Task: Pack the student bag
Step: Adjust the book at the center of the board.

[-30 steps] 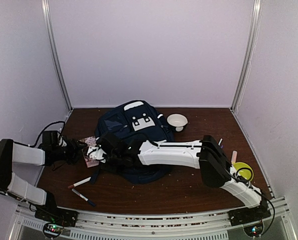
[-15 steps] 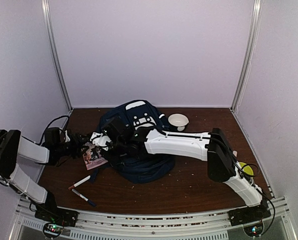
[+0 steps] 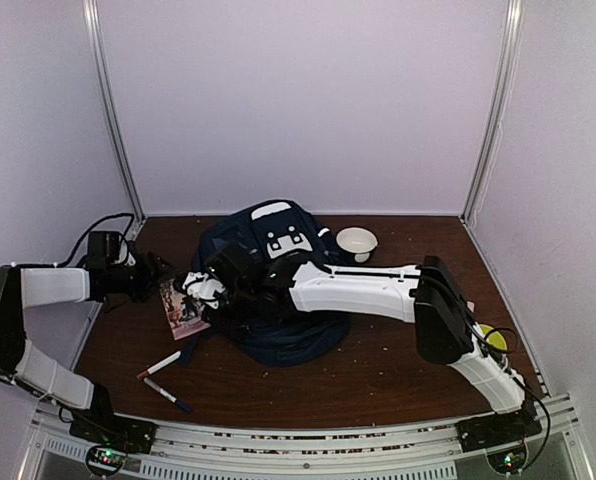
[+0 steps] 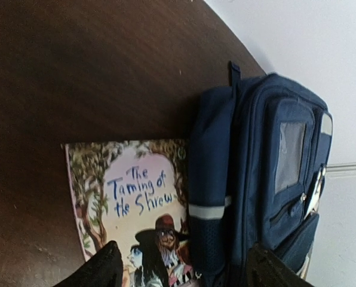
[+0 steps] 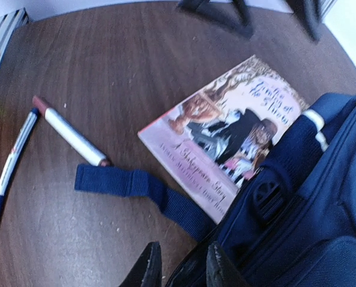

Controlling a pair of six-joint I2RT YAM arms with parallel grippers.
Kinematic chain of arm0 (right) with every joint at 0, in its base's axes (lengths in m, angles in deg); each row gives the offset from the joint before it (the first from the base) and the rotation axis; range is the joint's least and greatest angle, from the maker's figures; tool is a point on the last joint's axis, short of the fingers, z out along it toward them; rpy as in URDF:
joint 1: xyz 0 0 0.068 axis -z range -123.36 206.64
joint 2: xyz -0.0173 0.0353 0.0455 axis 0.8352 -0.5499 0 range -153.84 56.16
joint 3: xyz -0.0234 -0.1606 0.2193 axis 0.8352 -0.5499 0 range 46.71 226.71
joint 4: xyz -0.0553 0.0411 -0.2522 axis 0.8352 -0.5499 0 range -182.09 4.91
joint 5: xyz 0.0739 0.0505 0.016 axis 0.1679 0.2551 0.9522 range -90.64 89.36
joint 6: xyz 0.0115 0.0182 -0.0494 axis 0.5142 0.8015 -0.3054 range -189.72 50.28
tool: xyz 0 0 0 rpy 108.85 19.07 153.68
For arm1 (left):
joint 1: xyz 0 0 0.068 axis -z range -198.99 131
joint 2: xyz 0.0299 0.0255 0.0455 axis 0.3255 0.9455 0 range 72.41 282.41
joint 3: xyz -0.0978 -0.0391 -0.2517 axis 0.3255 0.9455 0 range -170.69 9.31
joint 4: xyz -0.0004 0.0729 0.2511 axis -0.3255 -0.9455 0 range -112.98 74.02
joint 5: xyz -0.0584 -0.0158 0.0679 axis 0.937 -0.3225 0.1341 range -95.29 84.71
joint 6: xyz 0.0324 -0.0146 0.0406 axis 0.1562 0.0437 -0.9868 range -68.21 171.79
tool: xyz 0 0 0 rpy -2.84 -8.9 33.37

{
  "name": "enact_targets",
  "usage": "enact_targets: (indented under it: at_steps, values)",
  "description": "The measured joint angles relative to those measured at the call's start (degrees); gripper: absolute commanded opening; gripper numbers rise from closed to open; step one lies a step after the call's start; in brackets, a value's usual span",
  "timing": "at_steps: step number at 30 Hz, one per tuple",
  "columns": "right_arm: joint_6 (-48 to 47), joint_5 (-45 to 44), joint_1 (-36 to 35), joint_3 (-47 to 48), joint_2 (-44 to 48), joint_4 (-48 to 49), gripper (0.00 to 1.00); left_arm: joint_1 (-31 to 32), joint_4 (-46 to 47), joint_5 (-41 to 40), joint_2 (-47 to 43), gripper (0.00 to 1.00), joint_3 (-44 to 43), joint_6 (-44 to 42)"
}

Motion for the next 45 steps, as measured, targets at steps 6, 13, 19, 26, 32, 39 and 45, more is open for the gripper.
enact_targets:
  at_steps: [6,13,19,26,32,39,45]
  values:
    - [0.5,3.1,0.1,-11.9,6.1,-1.9,0.35,-0.3,-14.1,-6.4,10.7,0.73,-20.5,-8.8]
    - [4.1,7.6,1.0,-21.0,19.0,-3.1,0.51,-2.1,-25.7,-6.1,27.2,0.71,-36.7,-14.4]
    - [14.5,15.2,4.5,-24.9,23.9,0.1,0.58,-2.6,-34.1,-4.6,36.5,0.7,-45.0,-18.2]
    - [23.4,20.4,5.1,-25.0,20.6,0.4,0.62,-2.3,-38.5,-1.7,41.4,0.7,-50.4,-20.8]
    - [28.3,24.8,4.8,-15.7,10.0,0.2,0.61,-0.7,-40.8,-0.8,42.9,0.67,-51.8,-22.8]
    - [37.7,26.8,4.8,-7.0,-0.2,1.0,0.66,2.1,-39.5,-0.7,39.3,0.64,-45.9,-24.5]
    - [44.9,27.5,5.0,-9.7,0.0,4.5,0.68,4.0,-36.0,-1.0,28.3,0.63,-29.9,-23.3]
